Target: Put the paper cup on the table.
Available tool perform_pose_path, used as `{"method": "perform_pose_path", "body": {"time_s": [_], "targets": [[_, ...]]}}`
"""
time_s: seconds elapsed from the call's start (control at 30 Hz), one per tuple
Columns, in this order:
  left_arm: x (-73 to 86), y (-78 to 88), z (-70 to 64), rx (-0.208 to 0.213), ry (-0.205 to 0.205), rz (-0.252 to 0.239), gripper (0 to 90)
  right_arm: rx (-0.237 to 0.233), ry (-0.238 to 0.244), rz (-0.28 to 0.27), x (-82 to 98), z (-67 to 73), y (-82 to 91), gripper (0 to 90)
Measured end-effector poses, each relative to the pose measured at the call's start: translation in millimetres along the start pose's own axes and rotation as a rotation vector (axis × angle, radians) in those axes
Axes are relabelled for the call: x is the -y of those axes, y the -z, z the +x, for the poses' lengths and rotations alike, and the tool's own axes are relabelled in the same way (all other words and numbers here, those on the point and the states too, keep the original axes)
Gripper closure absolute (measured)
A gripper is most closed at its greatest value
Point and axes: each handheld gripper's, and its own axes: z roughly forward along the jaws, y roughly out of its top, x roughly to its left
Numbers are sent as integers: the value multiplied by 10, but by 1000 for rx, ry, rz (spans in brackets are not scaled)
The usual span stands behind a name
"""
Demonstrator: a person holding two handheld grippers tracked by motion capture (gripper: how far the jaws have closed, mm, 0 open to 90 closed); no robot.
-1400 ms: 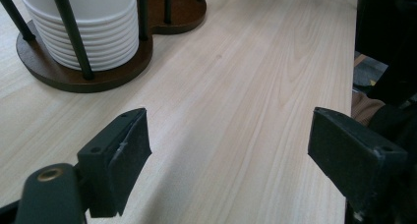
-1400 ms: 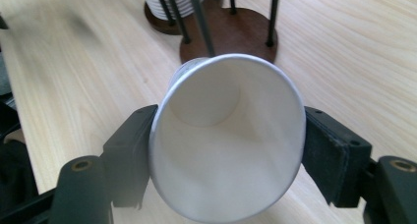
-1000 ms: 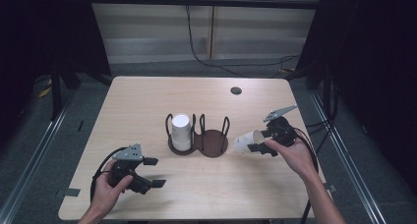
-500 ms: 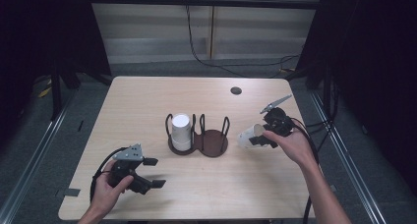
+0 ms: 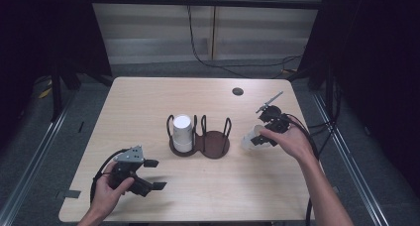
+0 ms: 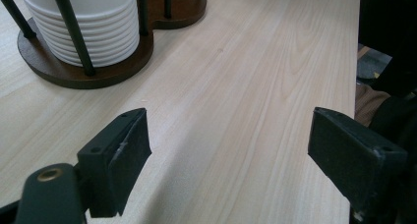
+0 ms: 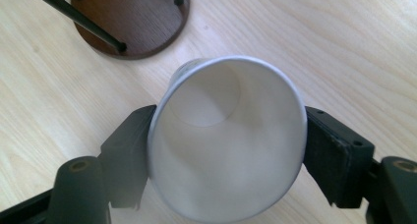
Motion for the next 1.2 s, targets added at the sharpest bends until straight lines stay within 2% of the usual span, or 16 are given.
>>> {"method": "perform_pose_path", "body": {"time_s": [0.53,0.73,0.8,1.13,1.2], "targets": [[6,-19,-2,3,1,8,161,54,6,114,-113,-78,-116,258],[6,-20,5,1,-5,17,161,73,18,132,-134,-82,-159,255],[6,-27,7,-4,0,17,161,80,5,147,-139,-81,-177,243],[12,-16,-4,6,1,18,161,99,-25,116,-194,-63,-234,213],[14,-12,1,-4,2,19,161,101,-29,107,-199,-61,-247,209]]}}
